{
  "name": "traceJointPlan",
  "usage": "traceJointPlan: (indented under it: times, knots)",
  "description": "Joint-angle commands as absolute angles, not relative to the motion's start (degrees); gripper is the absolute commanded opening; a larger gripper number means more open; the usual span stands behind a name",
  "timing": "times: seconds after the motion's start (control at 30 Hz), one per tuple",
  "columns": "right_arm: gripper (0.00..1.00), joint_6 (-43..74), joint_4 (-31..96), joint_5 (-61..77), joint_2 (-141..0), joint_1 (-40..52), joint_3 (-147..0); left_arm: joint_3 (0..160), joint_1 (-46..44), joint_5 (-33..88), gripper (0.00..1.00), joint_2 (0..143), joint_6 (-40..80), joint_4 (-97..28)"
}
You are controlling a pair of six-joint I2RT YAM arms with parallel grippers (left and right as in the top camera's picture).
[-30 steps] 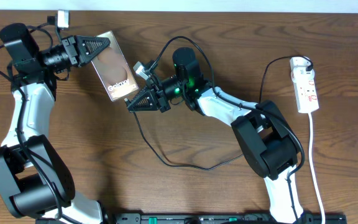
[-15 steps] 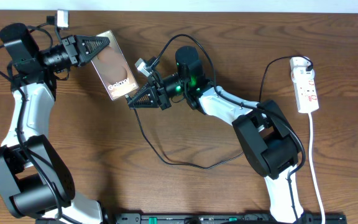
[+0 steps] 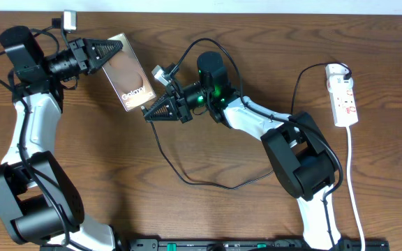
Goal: Plug charger to phone and switch on socket
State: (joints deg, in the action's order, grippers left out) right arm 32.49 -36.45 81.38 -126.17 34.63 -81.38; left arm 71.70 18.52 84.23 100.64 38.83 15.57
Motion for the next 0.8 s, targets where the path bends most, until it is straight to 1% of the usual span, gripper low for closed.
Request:
traceJointPlan:
  times: [0.0, 0.77]
  knots:
    - [0.01, 32.7, -36.4, 82.1, -126.0, 34.2, -81.7, 71.7, 18.5, 85.4, 0.07, 100.6, 39.4, 16.0]
    - [0.01, 32.8, -36.4, 81.4, -126.0, 33.5, -81.7, 71.7, 18.5, 87.3, 0.07, 100.6, 38.1, 16.0]
